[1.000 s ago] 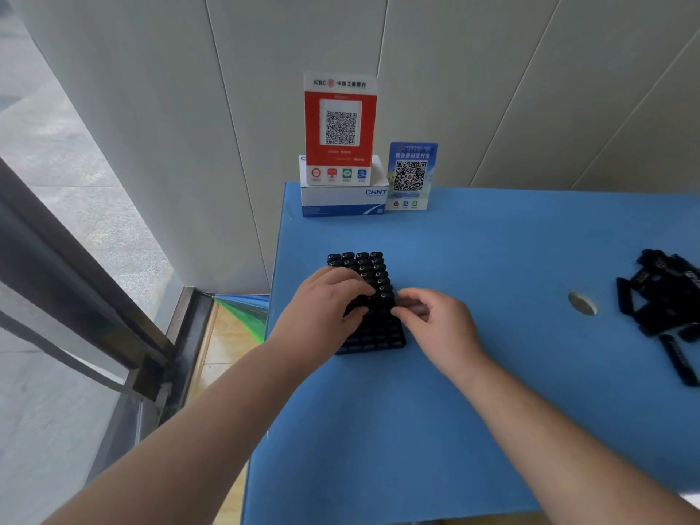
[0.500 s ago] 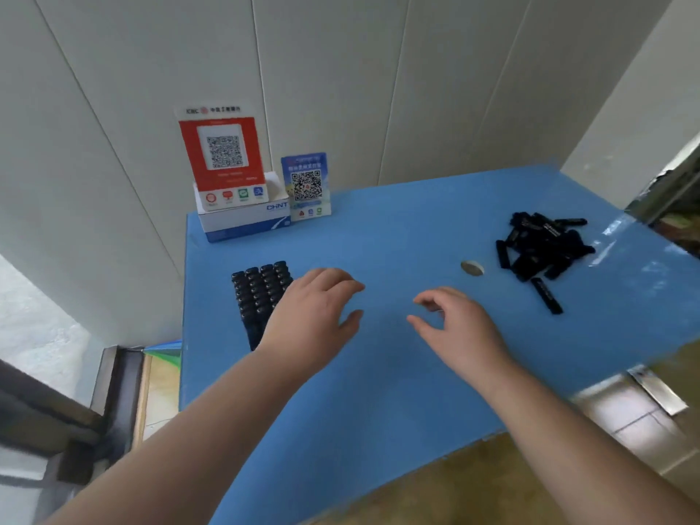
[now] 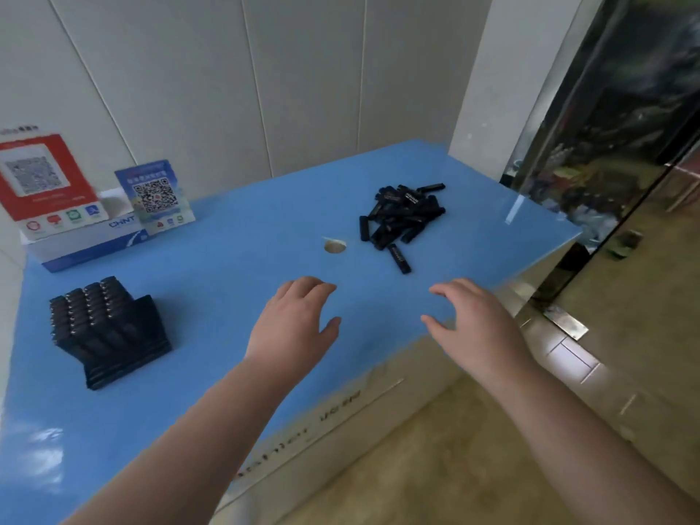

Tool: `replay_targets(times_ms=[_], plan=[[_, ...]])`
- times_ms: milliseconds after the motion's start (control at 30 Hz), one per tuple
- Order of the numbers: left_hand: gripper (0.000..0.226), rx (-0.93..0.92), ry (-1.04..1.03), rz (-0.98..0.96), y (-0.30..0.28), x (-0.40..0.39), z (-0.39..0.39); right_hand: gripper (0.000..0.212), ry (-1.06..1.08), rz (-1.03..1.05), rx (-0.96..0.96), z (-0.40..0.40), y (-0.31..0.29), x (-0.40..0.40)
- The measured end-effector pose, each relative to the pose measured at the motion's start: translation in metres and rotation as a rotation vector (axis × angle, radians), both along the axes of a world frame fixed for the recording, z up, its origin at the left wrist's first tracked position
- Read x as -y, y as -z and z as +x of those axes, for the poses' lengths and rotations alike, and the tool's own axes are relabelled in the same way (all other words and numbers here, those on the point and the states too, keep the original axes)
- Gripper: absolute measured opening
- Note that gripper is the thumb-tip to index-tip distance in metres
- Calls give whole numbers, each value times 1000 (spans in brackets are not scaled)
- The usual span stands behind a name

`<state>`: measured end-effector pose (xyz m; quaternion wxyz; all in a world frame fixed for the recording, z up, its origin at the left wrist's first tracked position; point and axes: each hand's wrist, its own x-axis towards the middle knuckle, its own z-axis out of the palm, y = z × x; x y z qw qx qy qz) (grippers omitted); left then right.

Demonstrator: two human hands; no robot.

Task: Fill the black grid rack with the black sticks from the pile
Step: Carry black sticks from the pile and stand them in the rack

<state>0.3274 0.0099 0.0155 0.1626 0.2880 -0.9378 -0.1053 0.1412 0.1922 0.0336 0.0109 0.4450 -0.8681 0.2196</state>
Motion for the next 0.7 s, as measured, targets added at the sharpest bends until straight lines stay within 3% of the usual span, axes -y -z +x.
replay_targets(times_ms=[367, 700], plan=[[56, 90, -16, 95, 5, -80, -96, 45, 34, 3, 6, -84, -9, -75], [55, 125, -67, 177, 19, -49, -167, 40, 6, 11, 17, -137, 11, -57]])
